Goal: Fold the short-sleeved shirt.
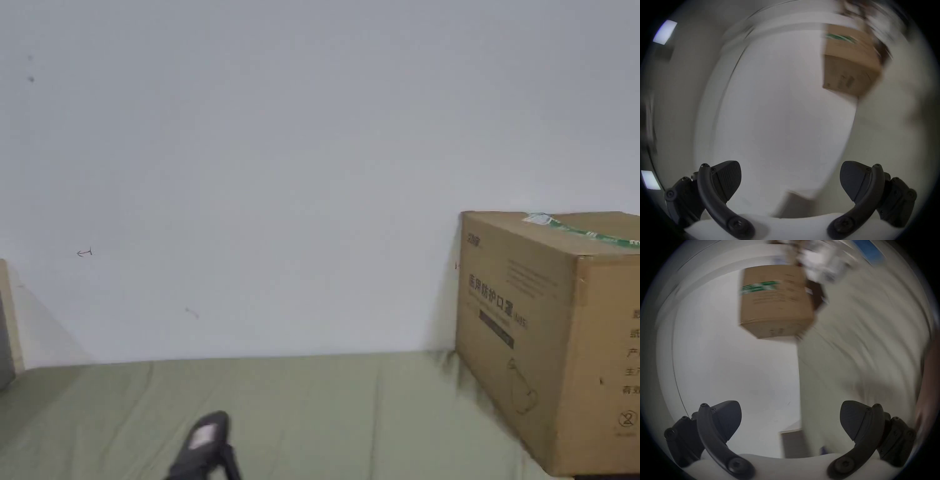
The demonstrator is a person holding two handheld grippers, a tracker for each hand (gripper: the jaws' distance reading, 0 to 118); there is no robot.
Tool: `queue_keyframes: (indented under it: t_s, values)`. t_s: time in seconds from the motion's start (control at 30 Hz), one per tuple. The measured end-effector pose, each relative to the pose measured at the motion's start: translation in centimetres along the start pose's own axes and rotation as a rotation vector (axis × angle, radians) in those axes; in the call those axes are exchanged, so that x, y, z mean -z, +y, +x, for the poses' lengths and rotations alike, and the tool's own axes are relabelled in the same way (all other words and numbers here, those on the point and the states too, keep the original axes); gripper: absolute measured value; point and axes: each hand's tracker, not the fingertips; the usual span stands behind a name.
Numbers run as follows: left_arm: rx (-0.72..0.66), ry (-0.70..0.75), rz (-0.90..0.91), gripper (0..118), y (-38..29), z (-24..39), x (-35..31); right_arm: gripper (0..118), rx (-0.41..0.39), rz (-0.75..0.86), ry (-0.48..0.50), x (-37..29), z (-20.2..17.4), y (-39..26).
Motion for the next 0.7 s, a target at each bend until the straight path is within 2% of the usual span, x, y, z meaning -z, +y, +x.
queue_keyframes:
  t_s: [0.07, 0.1, 0.13, 0.2, 0.23, 0.27, 0.33, 0.37, 0.43, 0.47, 0.7]
  values:
    - [-0.413, -0.058, -0.111, 118, -0.2, -2.8, 0.9, 118, -0.34, 0.038, 0.089, -0.3, -3.8, -0.6]
    - [-0.613, -0.062, -0.154, 118, -1.0, -4.2, 1.6, 118, -0.573, 0.074, 0.119, -0.6, -5.5, -1.2]
    - [-0.799, -0.05, -0.17, 118, -1.9, -5.2, 1.7, 118, -0.851, 0.136, 0.131, -1.2, -7.1, -2.3]
    - [-1.007, -0.029, -0.144, 118, -3.5, -5.9, 1.2, 118, -1.354, 0.316, 0.096, -1.5, -8.2, -6.1]
    - [-1.04, -0.01, -0.128, 118, -4.1, -5.9, 1.1, 118, -1.549, 0.426, 0.072, -1.8, -8.0, -7.7]
    - [-1.01, 0.017, -0.126, 118, -4.5, -5.6, 0.9, 118, -1.645, 0.484, 0.097, -2.0, -7.5, -8.6]
    - [-0.96, 0.035, -0.124, 118, -4.9, -5.4, 0.7, 118, -1.673, 0.426, 0.185, -2.0, -7.0, -9.5]
    - [-0.94, 0.024, -0.109, 118, -4.9, -5.2, 0.5, 118, -1.62, 0.365, 0.205, -2.0, -7.2, -9.7]
    - [-0.897, -0.004, -0.082, 118, -4.9, -5.1, 0.4, 118, -1.523, 0.305, 0.19, -2.2, -7.5, -9.6]
    - [-0.882, -0.004, -0.074, 118, -4.9, -5.0, 0.3, 118, -1.503, 0.305, 0.178, -2.1, -7.5, -9.7]
    - [-0.858, -0.064, -0.032, 118, -4.1, -4.7, -0.1, 118, -1.479, 0.314, 0.147, -2.0, -7.5, -9.9]
